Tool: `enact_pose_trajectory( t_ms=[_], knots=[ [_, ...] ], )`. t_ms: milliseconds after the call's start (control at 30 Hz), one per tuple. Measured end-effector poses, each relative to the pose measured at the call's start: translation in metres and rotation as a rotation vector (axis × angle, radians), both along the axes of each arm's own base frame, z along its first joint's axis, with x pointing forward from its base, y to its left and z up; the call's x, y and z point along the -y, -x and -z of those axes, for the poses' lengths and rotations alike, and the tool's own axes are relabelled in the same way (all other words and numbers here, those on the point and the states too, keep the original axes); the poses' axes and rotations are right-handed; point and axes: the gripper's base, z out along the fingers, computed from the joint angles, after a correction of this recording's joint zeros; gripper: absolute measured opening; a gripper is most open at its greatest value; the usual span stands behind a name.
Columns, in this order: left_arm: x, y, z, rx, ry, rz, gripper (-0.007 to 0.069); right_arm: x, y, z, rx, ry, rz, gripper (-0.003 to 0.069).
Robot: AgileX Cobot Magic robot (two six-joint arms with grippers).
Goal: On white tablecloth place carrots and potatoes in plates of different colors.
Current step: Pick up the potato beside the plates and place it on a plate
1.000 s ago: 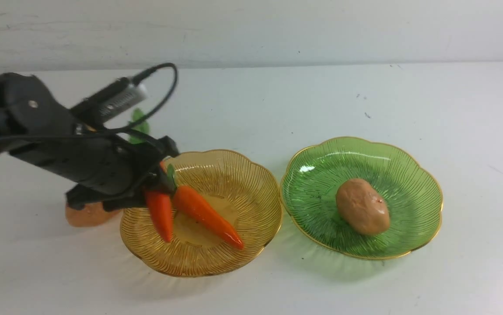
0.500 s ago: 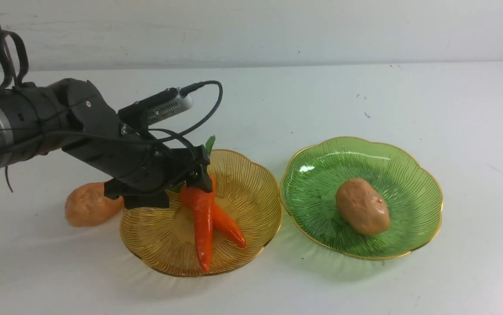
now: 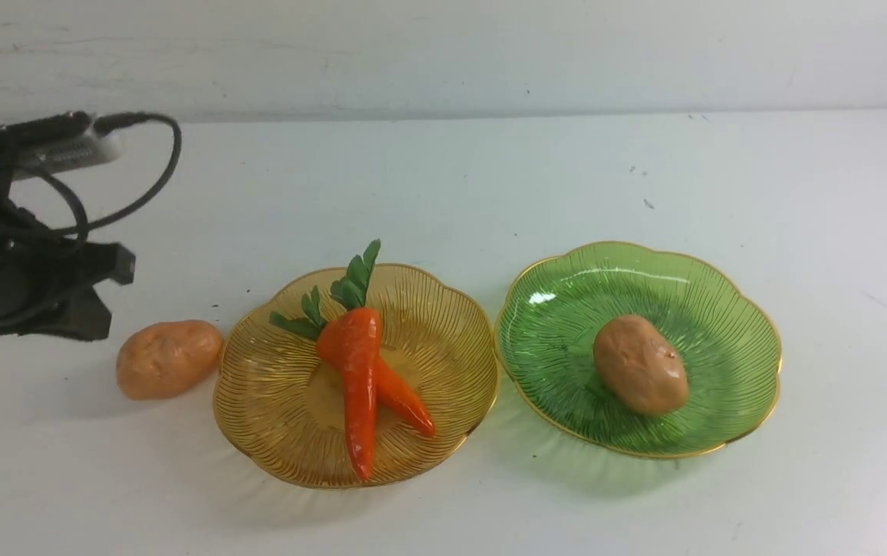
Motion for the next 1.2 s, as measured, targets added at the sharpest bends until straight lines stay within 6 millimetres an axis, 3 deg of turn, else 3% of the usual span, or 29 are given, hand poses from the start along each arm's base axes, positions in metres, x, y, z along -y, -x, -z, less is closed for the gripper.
enact_pose_trajectory(
  t_ms=[133, 567, 800, 867, 933, 1033, 1100, 1167, 1200],
  knots=[
    [0.001, -0.003, 0.008, -0.003, -0.002, 0.057, 0.0683, -0.001, -0.001, -0.002, 0.021, -0.010, -0.001, -0.0015],
    [-0.003, -0.022, 0.048, 0.011, -0.044, 0.109, 0.0673, -0.002, -0.003, -0.006, 0.058, -0.039, 0.002, -0.0015],
    [-0.005, -0.027, 0.058, 0.019, -0.051, 0.091, 0.0407, -0.002, -0.003, -0.005, 0.057, -0.040, 0.003, -0.0015],
    [-0.005, -0.027, 0.057, 0.020, -0.051, 0.091, 0.0386, -0.002, -0.003, -0.005, 0.056, -0.041, 0.002, -0.0015],
    [-0.004, -0.026, 0.052, 0.025, -0.052, 0.096, 0.0384, -0.002, -0.003, -0.005, 0.056, -0.041, 0.002, -0.0015],
    [-0.004, -0.021, 0.027, 0.085, -0.063, 0.098, 0.0377, -0.002, -0.002, -0.005, 0.053, -0.040, 0.002, -0.0015],
    [-0.002, -0.017, -0.006, 0.156, -0.059, 0.089, 0.0375, -0.002, -0.002, -0.005, 0.052, -0.040, 0.002, -0.0015],
    [0.001, -0.014, -0.026, 0.190, -0.033, 0.069, 0.0375, -0.002, -0.002, -0.005, 0.052, -0.040, 0.002, -0.0015],
    [0.004, -0.012, -0.047, 0.235, -0.007, 0.053, 0.0375, -0.002, -0.002, -0.005, 0.052, -0.040, 0.002, -0.0015]
  ],
)
